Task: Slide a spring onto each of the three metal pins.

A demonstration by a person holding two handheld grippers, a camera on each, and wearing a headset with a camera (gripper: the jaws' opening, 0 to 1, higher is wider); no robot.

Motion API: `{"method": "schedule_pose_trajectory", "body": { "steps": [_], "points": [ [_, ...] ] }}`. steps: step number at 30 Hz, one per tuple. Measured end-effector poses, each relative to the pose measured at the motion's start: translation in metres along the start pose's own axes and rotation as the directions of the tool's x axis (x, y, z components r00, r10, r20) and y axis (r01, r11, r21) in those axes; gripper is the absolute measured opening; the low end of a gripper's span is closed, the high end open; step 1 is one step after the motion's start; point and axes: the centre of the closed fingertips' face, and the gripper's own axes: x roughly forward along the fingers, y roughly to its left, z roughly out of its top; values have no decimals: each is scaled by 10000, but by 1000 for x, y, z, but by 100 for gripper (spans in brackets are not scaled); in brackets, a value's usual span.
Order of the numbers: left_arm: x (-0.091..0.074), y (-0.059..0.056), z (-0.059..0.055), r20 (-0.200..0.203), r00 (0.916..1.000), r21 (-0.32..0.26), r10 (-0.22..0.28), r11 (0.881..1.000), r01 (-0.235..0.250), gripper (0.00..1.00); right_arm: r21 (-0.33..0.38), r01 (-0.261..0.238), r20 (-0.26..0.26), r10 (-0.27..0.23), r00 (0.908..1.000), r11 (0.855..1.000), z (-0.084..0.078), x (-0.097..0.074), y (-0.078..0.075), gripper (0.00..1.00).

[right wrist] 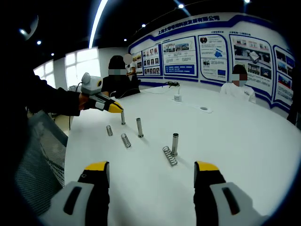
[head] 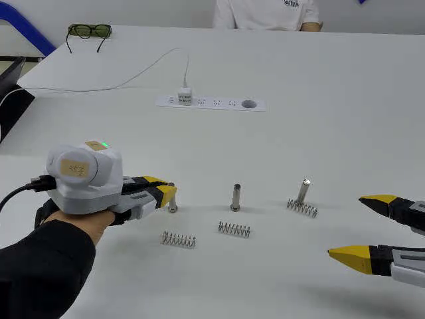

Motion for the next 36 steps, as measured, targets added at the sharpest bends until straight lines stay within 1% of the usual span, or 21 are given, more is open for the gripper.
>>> {"method": "schedule_pose_trajectory", "body": {
  "steps": [7,10,12,15,20,24,29,36],
  "points": [
    [0,-2,-1,48,9998,178,-199,9996,198,8,14,-37,-9,37,10000,10000,0,1,1,74],
    [0,-4,-4,-97,9998,436,-199,9988,203,8,18,-31,2,31,10000,10000,1,1,1,74],
    [-1,-4,-5,-123,9998,554,-170,9983,176,8,19,-27,1,27,10000,10000,0,1,2,74],
    [-1,-3,-6,-147,9998,590,-147,9981,156,9,37,-8,-23,8,10000,10000,-1,0,1,74],
    [-4,0,-7,-166,9998,541,-110,9985,119,13,40,-4,-34,5,10000,10000,-1,0,2,74],
    [-8,1,-7,-166,9998,524,-109,9986,117,16,46,4,-25,-4,10000,10000,-1,0,2,74],
    [-13,1,-11,-329,9993,659,-161,9977,182,18,49,5,-46,-4,10000,10000,-2,0,3,74],
    [-22,-2,-15,-485,9979,854,-438,9952,478,22,40,14,-50,-13,10000,10000,-2,0,3,74]
  ]
}}
